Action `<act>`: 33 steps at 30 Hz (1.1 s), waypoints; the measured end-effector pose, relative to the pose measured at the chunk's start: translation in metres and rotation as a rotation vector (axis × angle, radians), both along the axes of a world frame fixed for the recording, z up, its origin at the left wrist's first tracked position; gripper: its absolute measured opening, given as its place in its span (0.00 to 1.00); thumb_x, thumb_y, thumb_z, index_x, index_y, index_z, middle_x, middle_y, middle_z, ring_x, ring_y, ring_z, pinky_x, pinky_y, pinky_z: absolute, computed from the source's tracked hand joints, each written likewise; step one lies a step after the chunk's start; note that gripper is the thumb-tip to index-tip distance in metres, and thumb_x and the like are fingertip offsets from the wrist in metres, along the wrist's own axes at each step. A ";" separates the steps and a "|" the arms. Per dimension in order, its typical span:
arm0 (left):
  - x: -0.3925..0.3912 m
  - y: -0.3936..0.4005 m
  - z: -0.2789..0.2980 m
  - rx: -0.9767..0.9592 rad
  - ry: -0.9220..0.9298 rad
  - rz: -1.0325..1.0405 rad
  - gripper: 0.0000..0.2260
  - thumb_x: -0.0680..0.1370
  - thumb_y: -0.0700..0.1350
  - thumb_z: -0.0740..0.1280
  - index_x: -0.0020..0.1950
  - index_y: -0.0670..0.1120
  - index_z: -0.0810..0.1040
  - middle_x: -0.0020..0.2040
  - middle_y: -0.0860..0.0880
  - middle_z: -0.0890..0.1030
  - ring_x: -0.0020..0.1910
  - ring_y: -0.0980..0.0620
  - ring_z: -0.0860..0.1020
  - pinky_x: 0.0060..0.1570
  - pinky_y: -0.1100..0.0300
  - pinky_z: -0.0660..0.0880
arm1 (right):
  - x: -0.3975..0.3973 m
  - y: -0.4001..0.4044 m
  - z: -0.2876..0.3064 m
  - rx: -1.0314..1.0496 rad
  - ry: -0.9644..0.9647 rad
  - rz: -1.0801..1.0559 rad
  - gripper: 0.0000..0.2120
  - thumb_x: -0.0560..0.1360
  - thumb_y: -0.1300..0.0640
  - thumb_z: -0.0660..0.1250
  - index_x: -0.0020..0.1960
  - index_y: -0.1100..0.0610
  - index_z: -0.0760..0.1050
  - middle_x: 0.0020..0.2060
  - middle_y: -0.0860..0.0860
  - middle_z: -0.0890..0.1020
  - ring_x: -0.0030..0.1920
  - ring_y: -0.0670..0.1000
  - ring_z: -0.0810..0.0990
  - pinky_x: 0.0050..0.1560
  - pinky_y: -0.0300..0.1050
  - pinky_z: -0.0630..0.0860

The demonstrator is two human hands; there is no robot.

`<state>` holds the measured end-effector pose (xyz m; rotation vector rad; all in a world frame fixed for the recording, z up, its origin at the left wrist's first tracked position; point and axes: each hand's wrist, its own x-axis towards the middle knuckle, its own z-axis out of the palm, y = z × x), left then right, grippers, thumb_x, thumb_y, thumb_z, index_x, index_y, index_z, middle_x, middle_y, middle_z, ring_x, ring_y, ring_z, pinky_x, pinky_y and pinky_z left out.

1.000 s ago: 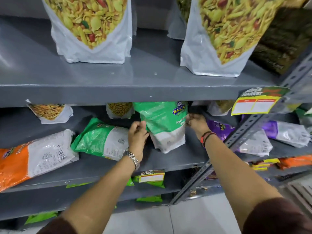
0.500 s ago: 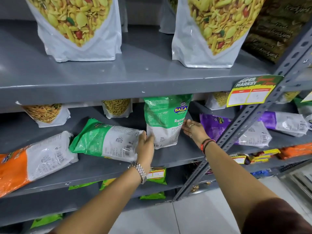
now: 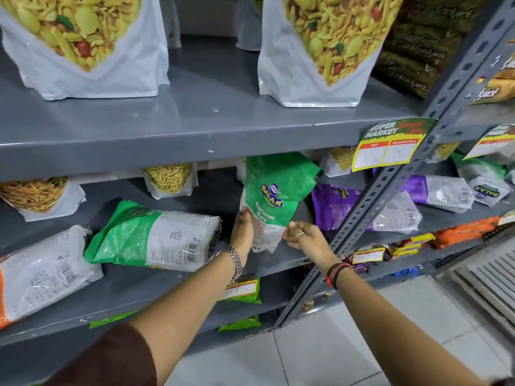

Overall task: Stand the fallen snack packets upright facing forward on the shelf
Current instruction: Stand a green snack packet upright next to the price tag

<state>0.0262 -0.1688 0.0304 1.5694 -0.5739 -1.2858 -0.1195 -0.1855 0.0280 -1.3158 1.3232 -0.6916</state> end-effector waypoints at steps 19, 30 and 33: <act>-0.067 0.057 -0.010 -0.061 -0.087 0.012 0.20 0.80 0.51 0.55 0.71 0.50 0.63 0.68 0.51 0.70 0.68 0.53 0.67 0.61 0.63 0.61 | 0.029 -0.075 0.022 0.135 -0.169 -0.060 0.10 0.79 0.55 0.55 0.49 0.52 0.75 0.45 0.47 0.81 0.46 0.48 0.77 0.51 0.41 0.75; -0.075 0.019 -0.019 -0.093 0.005 0.257 0.28 0.79 0.58 0.47 0.76 0.46 0.51 0.78 0.50 0.53 0.76 0.54 0.53 0.76 0.58 0.46 | 0.016 -0.074 0.014 0.190 -0.257 -0.074 0.33 0.77 0.38 0.40 0.63 0.57 0.73 0.48 0.53 0.81 0.45 0.50 0.80 0.45 0.41 0.76; -0.057 -0.006 -0.014 -0.123 0.075 0.318 0.25 0.80 0.56 0.46 0.73 0.45 0.61 0.75 0.47 0.62 0.71 0.56 0.62 0.64 0.71 0.59 | -0.002 -0.068 0.011 0.205 -0.299 -0.053 0.32 0.77 0.39 0.38 0.70 0.55 0.65 0.66 0.56 0.74 0.66 0.55 0.72 0.41 0.33 0.71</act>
